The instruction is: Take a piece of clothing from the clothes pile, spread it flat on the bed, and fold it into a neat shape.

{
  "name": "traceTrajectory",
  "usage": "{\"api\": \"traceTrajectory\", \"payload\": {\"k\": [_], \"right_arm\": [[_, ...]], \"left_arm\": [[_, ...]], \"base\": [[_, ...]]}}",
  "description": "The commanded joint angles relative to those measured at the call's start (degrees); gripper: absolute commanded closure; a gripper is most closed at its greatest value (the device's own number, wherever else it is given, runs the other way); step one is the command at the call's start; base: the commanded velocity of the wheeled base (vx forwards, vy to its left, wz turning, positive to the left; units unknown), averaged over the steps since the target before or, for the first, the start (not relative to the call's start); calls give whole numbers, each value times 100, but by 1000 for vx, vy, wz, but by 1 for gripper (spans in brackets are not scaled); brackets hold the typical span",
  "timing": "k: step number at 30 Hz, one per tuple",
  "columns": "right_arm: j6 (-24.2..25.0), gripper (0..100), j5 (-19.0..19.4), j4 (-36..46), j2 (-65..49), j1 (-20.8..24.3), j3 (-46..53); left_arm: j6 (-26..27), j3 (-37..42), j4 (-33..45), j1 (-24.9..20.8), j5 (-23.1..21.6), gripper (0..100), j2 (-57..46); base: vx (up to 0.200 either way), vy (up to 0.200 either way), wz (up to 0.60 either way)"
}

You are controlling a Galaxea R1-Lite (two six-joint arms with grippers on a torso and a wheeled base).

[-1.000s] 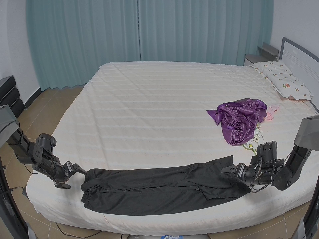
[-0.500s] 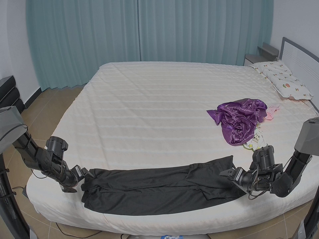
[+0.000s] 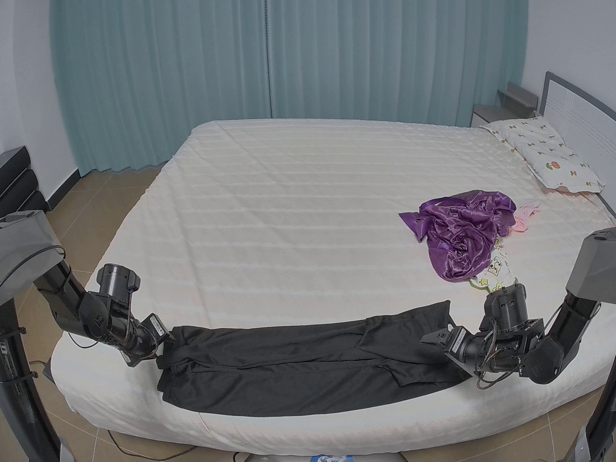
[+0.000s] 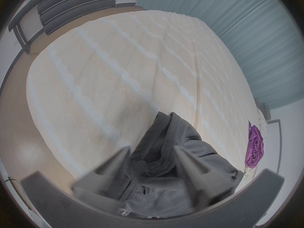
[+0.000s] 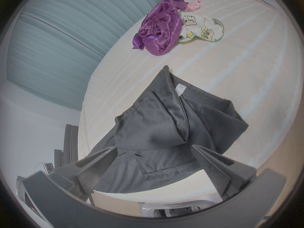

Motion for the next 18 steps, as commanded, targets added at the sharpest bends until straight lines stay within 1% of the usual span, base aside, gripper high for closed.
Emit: {"api": "traceTrajectory", "payload": {"k": [1,4,5,6,15,18], "right_arm": [[495,0,-92,8,201,243,-131],[538,0,-172,17,244,286,-166],[556,0,-339,17,315,304,-219],[556,0,-418,43,368,304,-280],[574,0,-637,87,499,330,-360],[609,0,-646,87,499,348,-360]], "left_arm": [[-121,47,-220,-55,189,100,131],[-174,47,-308,-46,251,100,131],[-253,47,-493,-46,347,100,122],[-288,47,-590,-46,391,100,113],[-314,38,-686,-46,435,100,96],[-314,29,-695,-46,435,100,96]], "base": [[0,0,0],[0,0,0],[0,0,0],[0,0,0],[0,0,0],[0,0,0]]}}
